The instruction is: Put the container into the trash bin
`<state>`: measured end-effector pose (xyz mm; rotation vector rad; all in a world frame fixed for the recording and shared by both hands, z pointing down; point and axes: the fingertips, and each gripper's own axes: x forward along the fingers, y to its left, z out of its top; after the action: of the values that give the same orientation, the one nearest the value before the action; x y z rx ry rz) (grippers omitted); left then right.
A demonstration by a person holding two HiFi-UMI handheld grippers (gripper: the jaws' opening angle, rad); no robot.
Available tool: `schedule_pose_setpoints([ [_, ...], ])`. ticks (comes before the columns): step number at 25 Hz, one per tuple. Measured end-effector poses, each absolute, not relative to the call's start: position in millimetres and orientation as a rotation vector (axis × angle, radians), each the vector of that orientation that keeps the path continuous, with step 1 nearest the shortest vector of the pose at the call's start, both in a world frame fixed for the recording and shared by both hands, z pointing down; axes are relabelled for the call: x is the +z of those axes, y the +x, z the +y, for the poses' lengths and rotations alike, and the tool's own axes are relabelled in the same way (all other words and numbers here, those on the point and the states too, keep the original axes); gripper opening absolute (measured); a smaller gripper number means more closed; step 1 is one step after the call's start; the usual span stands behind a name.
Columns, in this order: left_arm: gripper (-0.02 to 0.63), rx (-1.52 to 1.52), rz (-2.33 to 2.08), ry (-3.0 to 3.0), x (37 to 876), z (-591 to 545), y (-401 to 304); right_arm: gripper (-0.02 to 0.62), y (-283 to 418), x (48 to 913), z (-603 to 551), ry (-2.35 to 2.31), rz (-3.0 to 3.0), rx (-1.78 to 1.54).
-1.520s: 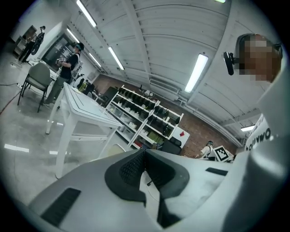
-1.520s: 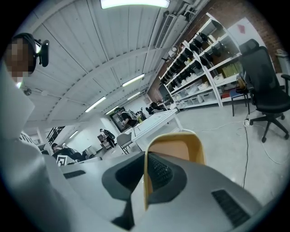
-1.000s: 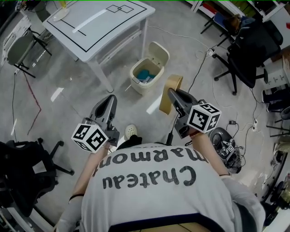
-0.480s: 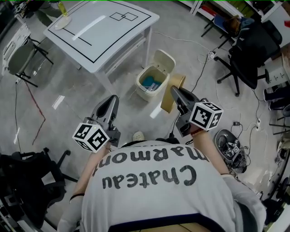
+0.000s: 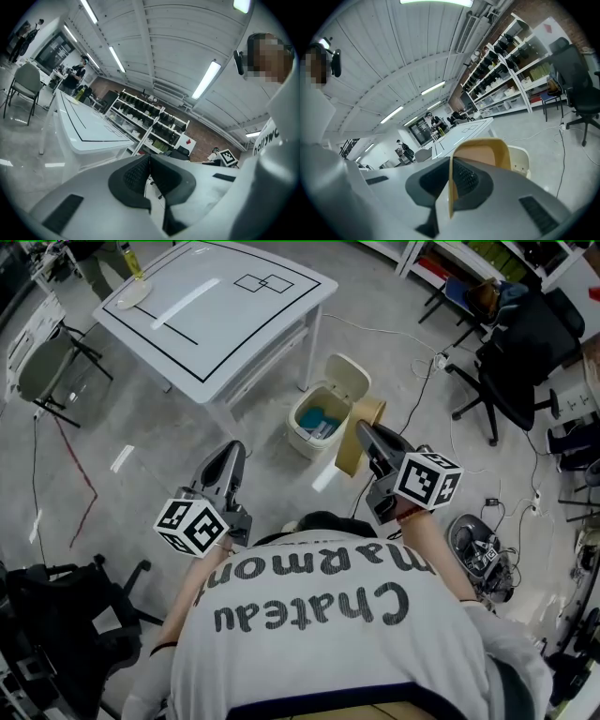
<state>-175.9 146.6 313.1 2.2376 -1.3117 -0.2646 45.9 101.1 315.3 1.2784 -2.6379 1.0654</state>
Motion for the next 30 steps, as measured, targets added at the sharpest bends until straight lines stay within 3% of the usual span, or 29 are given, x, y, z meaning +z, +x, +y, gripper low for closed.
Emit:
schedule_pose_setpoints([
  [30,0.025,-0.181,-1.281,2.157,359,82,-150,0.034,71,370,36,1.316,-2.498,1.194],
])
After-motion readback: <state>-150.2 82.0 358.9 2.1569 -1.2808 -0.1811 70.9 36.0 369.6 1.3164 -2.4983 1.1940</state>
